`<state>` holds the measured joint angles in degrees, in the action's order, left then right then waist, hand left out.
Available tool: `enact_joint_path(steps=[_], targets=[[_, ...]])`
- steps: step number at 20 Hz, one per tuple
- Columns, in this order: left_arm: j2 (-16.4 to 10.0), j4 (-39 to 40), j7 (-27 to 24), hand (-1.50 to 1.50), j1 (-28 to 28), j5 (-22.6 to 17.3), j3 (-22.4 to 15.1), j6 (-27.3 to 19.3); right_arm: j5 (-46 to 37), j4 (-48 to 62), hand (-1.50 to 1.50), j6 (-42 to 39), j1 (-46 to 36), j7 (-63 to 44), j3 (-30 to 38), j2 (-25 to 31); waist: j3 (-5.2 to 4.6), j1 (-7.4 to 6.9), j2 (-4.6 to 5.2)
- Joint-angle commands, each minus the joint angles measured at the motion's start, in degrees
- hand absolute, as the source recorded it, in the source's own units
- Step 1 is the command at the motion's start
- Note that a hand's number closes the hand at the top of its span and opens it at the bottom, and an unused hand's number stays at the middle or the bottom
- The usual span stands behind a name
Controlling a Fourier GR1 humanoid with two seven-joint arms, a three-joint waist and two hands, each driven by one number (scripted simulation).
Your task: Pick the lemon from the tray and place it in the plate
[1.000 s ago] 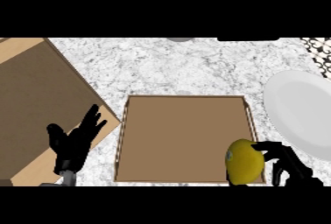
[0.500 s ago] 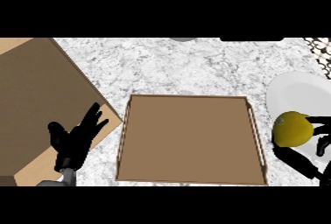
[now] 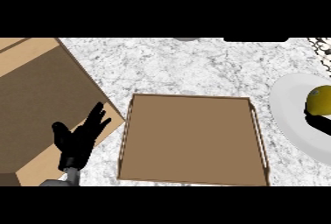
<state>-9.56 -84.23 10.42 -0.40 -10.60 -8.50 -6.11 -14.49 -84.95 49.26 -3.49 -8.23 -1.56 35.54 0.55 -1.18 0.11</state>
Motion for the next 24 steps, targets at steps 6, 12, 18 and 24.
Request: enact_joint_path(steps=[6, 12, 18, 24], targets=[[1.46, 1.96, 0.47, 0.0, 2.18, 1.09, -1.71, 0.12, 12.07, 27.63, 1.5, -14.08, -11.75, 10.31, 9.12, 3.45, -0.43, -1.14, 0.56], [0.64, 2.95, 0.34, 0.0, 0.24, 0.84, -0.86, 1.26, 10.4, 45.15, -1.5, -26.68, -17.18, 18.86, 6.21, 5.0, -0.27, -1.93, 0.91], [2.32, 3.86, 2.19, 0.0, -2.51, 2.48, -1.35, -1.33, 15.72, 54.71, -1.5, -33.6, -23.24, 34.03, 12.26, 2.56, -0.17, -0.97, 0.89], [1.79, 3.63, 0.46, 0.0, -0.51, 2.03, -0.38, -0.38, 23.38, 59.96, -1.5, -36.28, -26.86, 43.4, 21.64, 2.13, -0.24, -0.71, 0.71]])
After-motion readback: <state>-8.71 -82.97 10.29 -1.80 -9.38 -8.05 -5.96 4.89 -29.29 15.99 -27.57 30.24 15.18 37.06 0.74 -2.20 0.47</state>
